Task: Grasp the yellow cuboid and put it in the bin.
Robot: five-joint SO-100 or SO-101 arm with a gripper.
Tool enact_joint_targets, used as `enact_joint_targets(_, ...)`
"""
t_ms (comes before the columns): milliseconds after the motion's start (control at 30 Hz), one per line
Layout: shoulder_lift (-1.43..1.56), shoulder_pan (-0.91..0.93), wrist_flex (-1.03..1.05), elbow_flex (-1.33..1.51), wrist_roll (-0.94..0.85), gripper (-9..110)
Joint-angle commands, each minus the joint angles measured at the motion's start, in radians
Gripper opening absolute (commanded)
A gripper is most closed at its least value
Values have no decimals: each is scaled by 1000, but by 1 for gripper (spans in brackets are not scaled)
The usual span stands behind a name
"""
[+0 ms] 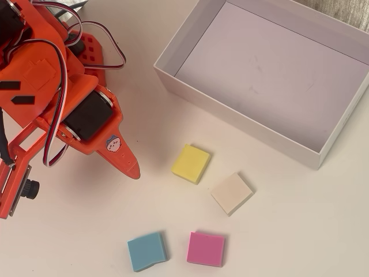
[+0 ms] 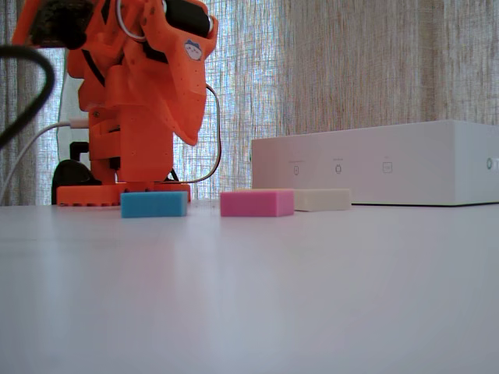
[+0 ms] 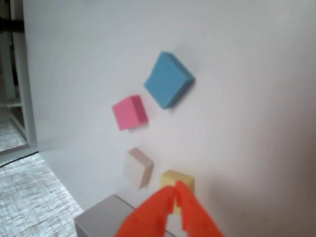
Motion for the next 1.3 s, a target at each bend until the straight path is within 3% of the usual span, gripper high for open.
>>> enact_joint_targets(0,5,-3,2,-5,6,-8)
enact_joint_targets(967,5,-11,2,-5,-3,-8)
enact_joint_targets(1267,-31,-219,25,-12,-181,-8)
